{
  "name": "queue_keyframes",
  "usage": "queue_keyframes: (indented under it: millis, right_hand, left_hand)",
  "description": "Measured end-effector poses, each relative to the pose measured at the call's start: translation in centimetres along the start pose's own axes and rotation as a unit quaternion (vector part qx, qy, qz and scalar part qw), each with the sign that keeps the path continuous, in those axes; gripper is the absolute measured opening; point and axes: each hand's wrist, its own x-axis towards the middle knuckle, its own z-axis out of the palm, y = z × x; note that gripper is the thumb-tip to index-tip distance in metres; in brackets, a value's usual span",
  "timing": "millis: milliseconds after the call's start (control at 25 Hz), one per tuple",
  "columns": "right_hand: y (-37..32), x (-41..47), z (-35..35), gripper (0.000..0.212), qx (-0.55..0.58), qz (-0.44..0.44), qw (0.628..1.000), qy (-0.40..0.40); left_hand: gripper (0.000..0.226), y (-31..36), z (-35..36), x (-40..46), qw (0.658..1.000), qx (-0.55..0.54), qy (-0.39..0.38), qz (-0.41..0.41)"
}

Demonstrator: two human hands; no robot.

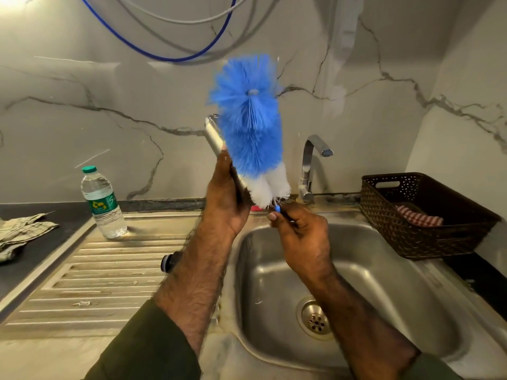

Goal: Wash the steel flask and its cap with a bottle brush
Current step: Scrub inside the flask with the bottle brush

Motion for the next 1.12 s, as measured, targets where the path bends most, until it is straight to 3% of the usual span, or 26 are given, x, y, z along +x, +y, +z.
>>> queue_keyframes:
  millis: [160, 240, 360, 480, 600, 720, 800, 920, 1040, 1120]
  right_hand:
    - [0.2, -0.8, 0.5, 0.021, -0.029, -0.007, 0.997, -0.069]
    - [0.8, -0.5, -0.2, 0.025, -0.021, 0.010, 0.998, -0.052]
    - [1.1, 0.6, -0.9, 0.026, 0.015, 0.011, 1.000, -0.008]
    - [0.5, 0.2, 0.0, 0.016, -0.007, -0.021, 0.999, -0.045]
    - [1.7, -0.4, 0.0, 0.012, -0.064, -0.021, 0.993, -0.094]
    - [2.2, -0.3, -0.7, 0.011, -0.064, -0.019, 0.994, -0.091]
    - [2.3, -0.4, -0.8, 0.012, -0.032, -0.004, 0.996, -0.078]
    - [2.9, -0.5, -0.7, 0.011, -0.006, 0.058, 0.995, -0.081]
    - [2.1, -0.5, -0.3, 0.011, -0.016, 0.031, 0.995, -0.096]
    - [1.0, -0.2, 0.2, 0.008, -0.015, -0.001, 0.996, -0.092]
  left_hand:
    - [0.024, -1.5, -1.9, -0.5, 0.997, 0.029, 0.062, -0.024]
    - [0.026, -0.4, -1.9, -0.6, 0.999, 0.010, 0.035, -0.006]
    - [0.046, 0.6, -0.1, 0.3, 1.000, 0.009, 0.011, 0.010]
    - [0.039, 0.9, -0.4, 0.0, 0.999, 0.046, 0.024, -0.001]
    - [0.026, 0.3, -0.9, -2.2, 0.990, 0.011, 0.137, -0.028]
    - [0.038, 0.7, -0.4, -2.7, 0.985, -0.021, 0.169, -0.013]
    - [0.038, 1.7, 0.5, -1.6, 0.990, -0.011, 0.142, -0.010]
    - [0.046, 2.5, 0.5, -0.4, 0.999, -0.025, 0.020, 0.041]
    - [0.033, 2.0, -0.3, -0.6, 0.999, -0.014, -0.004, 0.034]
    - [0.031, 1.2, 0.0, -0.8, 0.999, 0.013, 0.027, 0.012]
